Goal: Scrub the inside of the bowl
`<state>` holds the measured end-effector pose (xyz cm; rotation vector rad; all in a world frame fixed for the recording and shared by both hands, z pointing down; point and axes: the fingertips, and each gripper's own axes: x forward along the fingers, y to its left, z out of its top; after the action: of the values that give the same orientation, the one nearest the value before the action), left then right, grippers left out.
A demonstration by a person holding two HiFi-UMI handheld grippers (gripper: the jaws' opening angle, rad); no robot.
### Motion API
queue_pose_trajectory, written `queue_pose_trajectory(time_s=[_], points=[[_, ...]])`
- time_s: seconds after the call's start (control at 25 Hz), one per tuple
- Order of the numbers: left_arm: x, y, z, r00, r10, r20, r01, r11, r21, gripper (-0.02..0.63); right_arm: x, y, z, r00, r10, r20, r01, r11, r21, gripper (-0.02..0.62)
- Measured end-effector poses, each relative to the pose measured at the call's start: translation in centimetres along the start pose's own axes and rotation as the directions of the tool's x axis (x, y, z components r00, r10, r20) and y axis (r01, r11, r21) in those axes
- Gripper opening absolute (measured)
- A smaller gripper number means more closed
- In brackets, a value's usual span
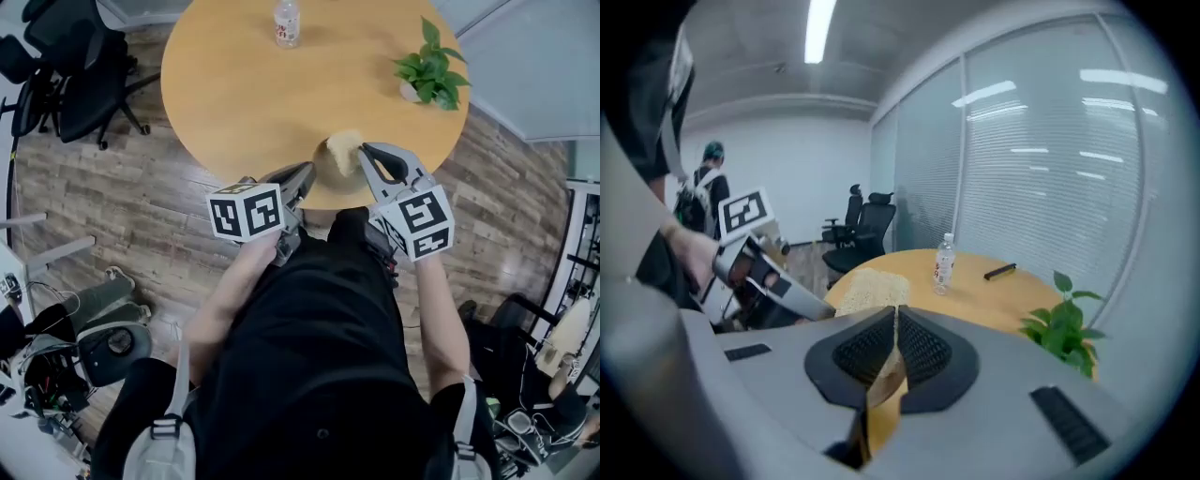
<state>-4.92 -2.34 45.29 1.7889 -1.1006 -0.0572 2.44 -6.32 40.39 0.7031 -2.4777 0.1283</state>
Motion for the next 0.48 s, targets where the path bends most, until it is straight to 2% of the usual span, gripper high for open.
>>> queue_pose_trajectory(time_s=[0.08, 0.16, 0.48], points=[[0.4, 0.3, -0.1, 1.0, 0.003, -0.01, -0.003, 1.0, -0.021, 0.014, -0.8, -1.2, 0.0, 0.999, -0.008, 0.043, 0.002, 0.99, 0.144, 0.026], [0.9, 0.7, -0.5, 1.0, 0.008, -0.02, -0.009, 0.999, -0.045, 0.014, -1.7, -2.2, -0.3, 0.997, -0.025, 0.073, 0.006, 0.971, 0.24, 0.026], [3.2, 2.0, -2.2, 0.998, 0.002, -0.062, -0.012, 0.986, -0.168, 0.014, -4.6, -4.2, -3.5, 0.992, -0.096, 0.087, 0.049, 0.9, 0.433, 0.026]])
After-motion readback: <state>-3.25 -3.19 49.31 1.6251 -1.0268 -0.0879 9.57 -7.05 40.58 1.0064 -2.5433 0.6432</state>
